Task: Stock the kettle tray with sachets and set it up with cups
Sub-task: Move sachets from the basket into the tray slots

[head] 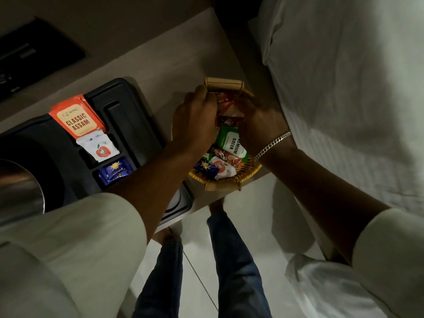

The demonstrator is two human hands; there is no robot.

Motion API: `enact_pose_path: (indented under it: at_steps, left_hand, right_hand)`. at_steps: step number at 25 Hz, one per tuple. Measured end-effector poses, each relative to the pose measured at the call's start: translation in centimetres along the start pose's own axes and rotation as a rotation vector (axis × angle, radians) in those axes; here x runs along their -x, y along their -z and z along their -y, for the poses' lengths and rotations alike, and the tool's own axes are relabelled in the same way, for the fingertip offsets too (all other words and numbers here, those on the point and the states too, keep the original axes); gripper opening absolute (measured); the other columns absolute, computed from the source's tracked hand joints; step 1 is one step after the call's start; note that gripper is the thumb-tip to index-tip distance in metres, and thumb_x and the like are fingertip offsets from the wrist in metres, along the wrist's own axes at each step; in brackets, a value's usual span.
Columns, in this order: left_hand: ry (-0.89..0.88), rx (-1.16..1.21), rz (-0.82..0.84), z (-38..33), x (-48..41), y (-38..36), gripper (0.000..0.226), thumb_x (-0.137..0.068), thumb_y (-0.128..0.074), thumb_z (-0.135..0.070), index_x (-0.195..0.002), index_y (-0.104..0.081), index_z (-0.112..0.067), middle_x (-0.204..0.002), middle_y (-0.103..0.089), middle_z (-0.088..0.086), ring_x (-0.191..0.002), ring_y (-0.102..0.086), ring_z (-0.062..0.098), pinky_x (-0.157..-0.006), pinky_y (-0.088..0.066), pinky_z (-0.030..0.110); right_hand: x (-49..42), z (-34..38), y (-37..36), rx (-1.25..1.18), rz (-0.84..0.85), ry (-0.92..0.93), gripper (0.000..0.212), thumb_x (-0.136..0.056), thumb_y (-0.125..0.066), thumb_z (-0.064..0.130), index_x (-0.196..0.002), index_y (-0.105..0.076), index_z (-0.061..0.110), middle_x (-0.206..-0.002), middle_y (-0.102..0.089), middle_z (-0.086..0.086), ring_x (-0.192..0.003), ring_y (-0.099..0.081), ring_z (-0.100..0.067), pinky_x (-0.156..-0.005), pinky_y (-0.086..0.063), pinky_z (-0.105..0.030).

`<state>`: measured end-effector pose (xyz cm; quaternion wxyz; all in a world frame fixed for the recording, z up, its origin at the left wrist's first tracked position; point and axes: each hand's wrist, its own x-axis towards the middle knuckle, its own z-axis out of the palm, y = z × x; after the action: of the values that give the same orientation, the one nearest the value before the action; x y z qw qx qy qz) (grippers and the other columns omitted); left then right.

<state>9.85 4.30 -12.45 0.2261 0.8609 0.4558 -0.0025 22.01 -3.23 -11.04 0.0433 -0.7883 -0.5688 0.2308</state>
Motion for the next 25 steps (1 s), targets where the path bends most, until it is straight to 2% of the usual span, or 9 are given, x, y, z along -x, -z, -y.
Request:
enact_pose_path:
  at_steps: [3, 6, 10, 13, 15, 17, 20, 23, 25]
  left_hand:
    - [-0.008, -0.021, 0.018, 0.0, -0.2, 0.0, 0.031, -0.086, -0.06, -0.012, -0.116, -0.058, -0.006, -0.126, -0.058, 0.017, -0.113, -0.055, 0.034, -0.089, -0.048, 0.042]
    - [0.122, 0.195, -0.047, -0.3, 0.2, 1.2, 0.01, -0.085, -0.064, -0.01, -0.094, -0.067, -0.008, -0.101, -0.07, 0.013, -0.093, -0.065, 0.025, -0.072, -0.049, 0.029]
    - [0.635, 0.779, -0.009, -0.2, 3.7, 3.1, 0.012, -0.086, -0.064, -0.006, -0.08, -0.067, -0.016, -0.081, -0.071, 0.002, -0.066, -0.069, 0.012, -0.058, -0.057, 0.024]
    - [0.997, 1.148, -0.072, 1.6, 6.4, 4.3, 0.014, -0.089, -0.059, -0.004, -0.081, -0.063, -0.015, -0.074, -0.07, 0.005, -0.054, -0.069, 0.006, -0.052, -0.057, 0.019]
    - [1.136, 1.279, -0.174, 3.9, 7.1, 5.1, 0.014, -0.09, -0.057, -0.002, -0.081, -0.062, -0.012, -0.073, -0.069, 0.007, -0.05, -0.068, 0.005, -0.048, -0.054, 0.017]
    - [1.18, 1.268, -0.231, 6.7, 7.1, 5.2, 0.013, -0.09, -0.056, -0.002, -0.083, -0.062, -0.01, -0.075, -0.068, 0.007, -0.047, -0.066, 0.005, -0.046, -0.054, 0.017]
    - [1.168, 1.153, -0.251, 9.8, 6.2, 4.9, 0.011, -0.091, -0.054, -0.003, -0.091, -0.065, -0.006, -0.085, -0.07, 0.01, -0.053, -0.067, 0.01, -0.047, -0.054, 0.021]
    - [1.104, 0.8, -0.351, 11.4, 6.1, 4.9, 0.01, -0.085, -0.06, -0.003, -0.091, -0.068, -0.005, -0.095, -0.073, 0.017, -0.079, -0.071, 0.026, -0.071, -0.061, 0.041]
    - [0.997, 0.762, -0.359, 11.8, 7.3, 5.4, 0.008, -0.083, -0.061, -0.005, -0.088, -0.068, -0.005, -0.094, -0.072, 0.018, -0.087, -0.069, 0.034, -0.08, -0.057, 0.05]
  right_hand:
    - [0.0, -0.5, -0.1, 0.048, 0.129, 0.041, 0.037, -0.093, -0.049, 0.013, -0.129, -0.048, 0.008, -0.127, -0.054, -0.016, -0.097, -0.062, -0.033, -0.076, -0.055, -0.042]
    - [1.3, -0.8, 0.4, -0.08, 0.081, -0.021, 0.029, -0.093, -0.049, 0.015, -0.12, -0.056, 0.008, -0.118, -0.06, -0.014, -0.094, -0.062, -0.027, -0.075, -0.055, -0.039]
    - [3.6, 0.2, 1.7, -0.296, -0.103, -0.209, 0.018, -0.089, -0.058, 0.017, -0.104, -0.067, 0.012, -0.098, -0.068, -0.005, -0.08, -0.062, -0.018, -0.066, -0.048, -0.029]
    - [4.0, 2.8, 1.9, -0.478, -0.078, -0.385, 0.014, -0.083, -0.068, 0.026, -0.096, -0.071, 0.02, -0.086, -0.065, 0.008, -0.075, -0.06, -0.008, -0.067, -0.047, -0.023]
    - [3.5, 5.5, 1.6, -0.604, -0.07, -0.385, 0.013, -0.08, -0.071, 0.025, -0.092, -0.072, 0.02, -0.082, -0.065, 0.011, -0.071, -0.059, 0.005, -0.068, -0.045, -0.012]
    - [2.7, 8.5, 0.9, -0.698, -0.051, -0.333, 0.009, -0.076, -0.074, 0.022, -0.085, -0.071, 0.02, -0.078, -0.065, 0.013, -0.068, -0.059, 0.015, -0.068, -0.042, -0.002]
    - [1.1, 12.9, -0.9, -0.814, 0.097, -0.352, 0.011, -0.073, -0.077, 0.019, -0.073, -0.069, 0.026, -0.078, -0.074, 0.005, -0.072, -0.067, -0.004, -0.072, -0.054, -0.024]
    - [-0.5, 16.5, -3.1, -0.62, 0.15, -0.304, 0.009, -0.072, -0.078, 0.018, -0.07, -0.071, 0.023, -0.072, -0.072, 0.004, -0.057, -0.059, -0.003, -0.055, -0.049, -0.016]
    - [-1.6, 17.7, -4.1, -0.5, 0.195, -0.302, 0.003, -0.072, -0.076, 0.018, -0.07, -0.073, 0.017, -0.072, -0.072, 0.0, -0.052, -0.053, -0.004, -0.047, -0.044, -0.013]
